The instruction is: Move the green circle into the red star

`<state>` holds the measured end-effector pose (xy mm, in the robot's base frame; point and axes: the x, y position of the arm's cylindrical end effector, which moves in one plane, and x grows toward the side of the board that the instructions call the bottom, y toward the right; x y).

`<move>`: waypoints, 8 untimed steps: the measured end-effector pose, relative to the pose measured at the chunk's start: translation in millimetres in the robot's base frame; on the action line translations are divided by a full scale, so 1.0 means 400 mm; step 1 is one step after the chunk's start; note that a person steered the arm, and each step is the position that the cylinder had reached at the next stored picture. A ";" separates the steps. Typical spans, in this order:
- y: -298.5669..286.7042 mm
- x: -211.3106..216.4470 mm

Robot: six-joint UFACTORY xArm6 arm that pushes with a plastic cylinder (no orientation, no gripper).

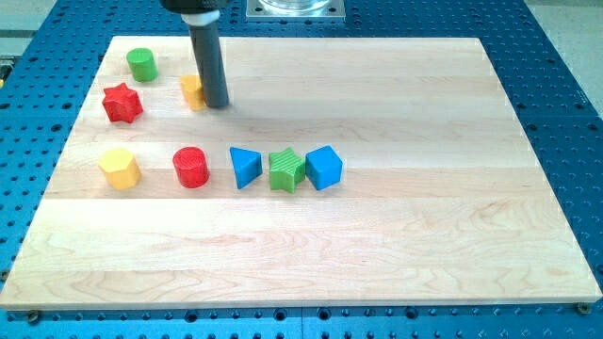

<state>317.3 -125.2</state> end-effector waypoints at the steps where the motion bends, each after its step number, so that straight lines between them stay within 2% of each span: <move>1: 0.015 -0.034; 2: 0.014 -0.149; 3: -0.086 -0.274; 4: -0.150 -0.265; 5: -0.175 -0.195; 6: -0.209 -0.277; 7: -0.283 -0.104; 8: -0.283 -0.018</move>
<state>310.0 -238.6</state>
